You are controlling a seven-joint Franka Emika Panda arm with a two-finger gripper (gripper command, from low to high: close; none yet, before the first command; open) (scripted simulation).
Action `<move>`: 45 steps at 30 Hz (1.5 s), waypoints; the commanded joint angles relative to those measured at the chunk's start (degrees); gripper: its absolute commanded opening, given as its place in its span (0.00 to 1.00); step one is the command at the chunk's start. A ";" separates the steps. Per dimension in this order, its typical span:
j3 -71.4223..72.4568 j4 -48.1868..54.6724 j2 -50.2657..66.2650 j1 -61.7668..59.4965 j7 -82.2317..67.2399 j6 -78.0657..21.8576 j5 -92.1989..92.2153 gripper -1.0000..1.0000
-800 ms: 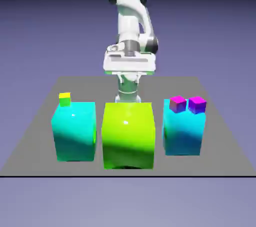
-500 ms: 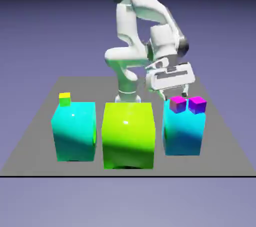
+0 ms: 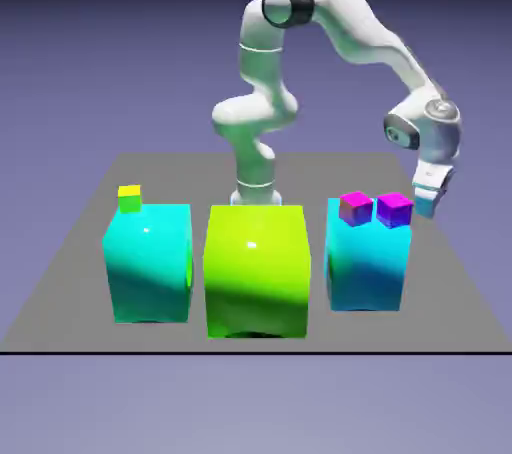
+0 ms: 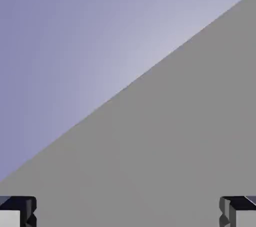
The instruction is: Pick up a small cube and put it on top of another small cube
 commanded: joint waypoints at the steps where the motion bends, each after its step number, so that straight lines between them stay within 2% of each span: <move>1: -0.89 -1.62 0.14 1.21 2.50 1.17 -1.87 0.50; 6: -5.34 -9.77 0.78 7.15 14.93 7.08 -11.23 0.50; 15: -18.05 -28.15 -7.50 8.38 33.66 24.98 -31.69 0.50; 19: -25.63 -30.01 -12.34 11.23 41.02 26.45 -38.50 0.50; 39: -20.48 -24.30 8.82 17.97 7.11 42.83 7.25 0.50; 40: -20.48 -24.30 8.82 17.97 7.11 42.83 7.25 0.00; 45: -21.60 -25.54 4.22 16.51 14.49 39.27 -2.71 0.00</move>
